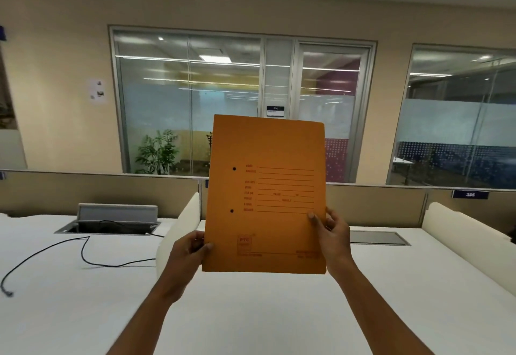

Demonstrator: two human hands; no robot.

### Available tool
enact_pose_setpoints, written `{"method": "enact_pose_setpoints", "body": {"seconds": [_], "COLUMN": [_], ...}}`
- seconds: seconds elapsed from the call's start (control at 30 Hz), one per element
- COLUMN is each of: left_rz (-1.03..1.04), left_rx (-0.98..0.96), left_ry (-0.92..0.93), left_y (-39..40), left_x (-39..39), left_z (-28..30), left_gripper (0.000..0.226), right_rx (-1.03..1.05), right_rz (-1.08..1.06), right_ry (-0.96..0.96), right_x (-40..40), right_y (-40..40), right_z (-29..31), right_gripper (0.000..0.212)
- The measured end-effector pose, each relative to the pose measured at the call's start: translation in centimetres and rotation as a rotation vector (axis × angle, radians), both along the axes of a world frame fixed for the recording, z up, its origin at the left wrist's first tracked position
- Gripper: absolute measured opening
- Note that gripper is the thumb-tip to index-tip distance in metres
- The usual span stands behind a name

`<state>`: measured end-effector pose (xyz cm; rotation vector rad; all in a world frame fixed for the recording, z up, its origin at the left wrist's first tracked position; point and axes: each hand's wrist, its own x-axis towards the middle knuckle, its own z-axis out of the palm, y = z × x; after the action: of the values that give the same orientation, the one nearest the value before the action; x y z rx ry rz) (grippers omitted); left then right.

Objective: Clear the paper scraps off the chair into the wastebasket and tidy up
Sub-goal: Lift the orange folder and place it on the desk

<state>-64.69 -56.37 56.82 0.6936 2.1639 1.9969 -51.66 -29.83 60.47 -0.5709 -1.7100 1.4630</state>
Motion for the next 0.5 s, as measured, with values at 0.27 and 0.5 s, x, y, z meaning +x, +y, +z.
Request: {"method": "enact_pose_setpoints", "body": {"seconds": [0.27, 0.5], "left_rz": [-0.021, 0.017], "left_rx": [-0.011, -0.045], "left_ry": [-0.012, -0.011], "left_y": [-2.2, -0.8], "left_x": [-4.5, -8.1], "left_z": [-0.5, -2.7], "left_gripper": [0.03, 0.035], "right_rx": [-0.003, -0.012], "right_rz": [-0.048, -0.054], "right_ry": [-0.045, -0.128], "right_x": [-4.1, -8.3], "right_y": [-2.3, -1.2], "right_z": [-1.6, -3.6], "right_gripper": [0.055, 0.048]}}
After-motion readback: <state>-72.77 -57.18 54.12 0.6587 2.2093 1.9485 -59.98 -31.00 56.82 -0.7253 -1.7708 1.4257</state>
